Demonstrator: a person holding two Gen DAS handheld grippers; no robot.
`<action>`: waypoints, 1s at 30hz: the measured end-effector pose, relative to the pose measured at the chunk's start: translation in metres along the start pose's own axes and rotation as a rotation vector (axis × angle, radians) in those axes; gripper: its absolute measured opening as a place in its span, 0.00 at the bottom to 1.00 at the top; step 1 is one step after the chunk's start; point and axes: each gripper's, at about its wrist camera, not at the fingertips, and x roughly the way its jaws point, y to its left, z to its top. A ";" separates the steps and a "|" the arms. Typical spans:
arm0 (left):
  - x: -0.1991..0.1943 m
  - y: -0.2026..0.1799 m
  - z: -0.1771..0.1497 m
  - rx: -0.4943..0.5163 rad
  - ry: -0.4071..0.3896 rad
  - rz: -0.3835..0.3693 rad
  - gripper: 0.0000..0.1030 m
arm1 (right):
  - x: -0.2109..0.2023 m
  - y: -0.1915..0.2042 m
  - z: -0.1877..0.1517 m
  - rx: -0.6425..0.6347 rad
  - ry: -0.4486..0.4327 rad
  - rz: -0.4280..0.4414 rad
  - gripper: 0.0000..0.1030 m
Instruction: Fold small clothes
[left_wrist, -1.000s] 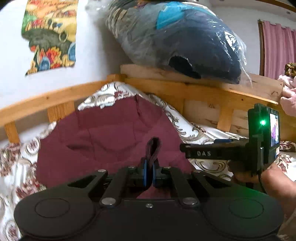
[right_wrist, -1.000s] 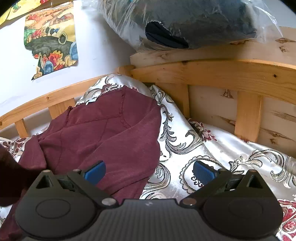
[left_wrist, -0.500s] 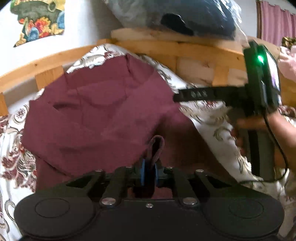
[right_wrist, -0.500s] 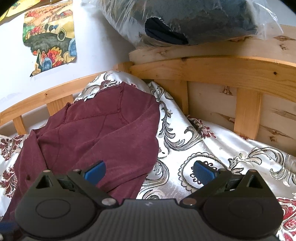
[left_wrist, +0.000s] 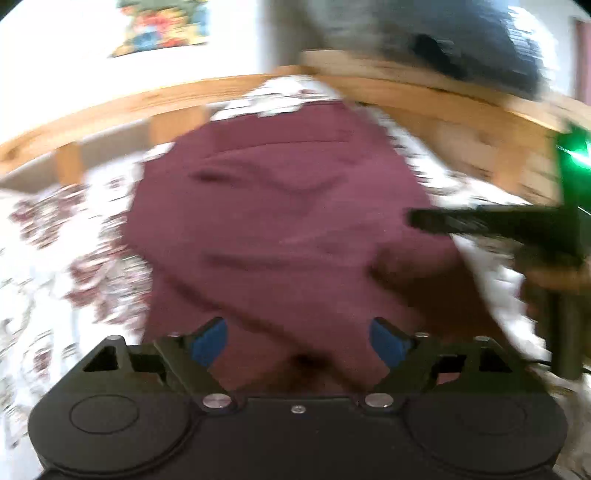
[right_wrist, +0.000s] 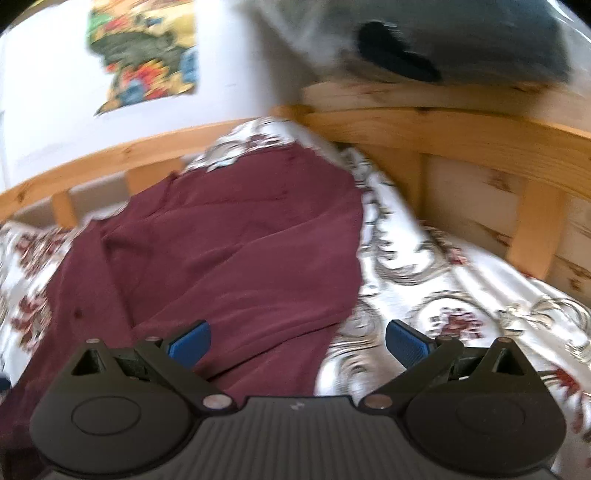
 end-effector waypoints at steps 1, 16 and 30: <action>0.002 0.010 0.001 -0.022 0.009 0.041 0.84 | 0.000 0.007 -0.002 -0.030 0.007 0.013 1.00; 0.101 0.150 0.126 -0.122 -0.071 0.258 0.68 | -0.002 0.093 -0.051 -0.366 -0.001 0.132 1.00; 0.181 0.178 0.167 -0.274 0.016 0.060 0.04 | 0.009 0.085 -0.054 -0.330 0.044 0.154 1.00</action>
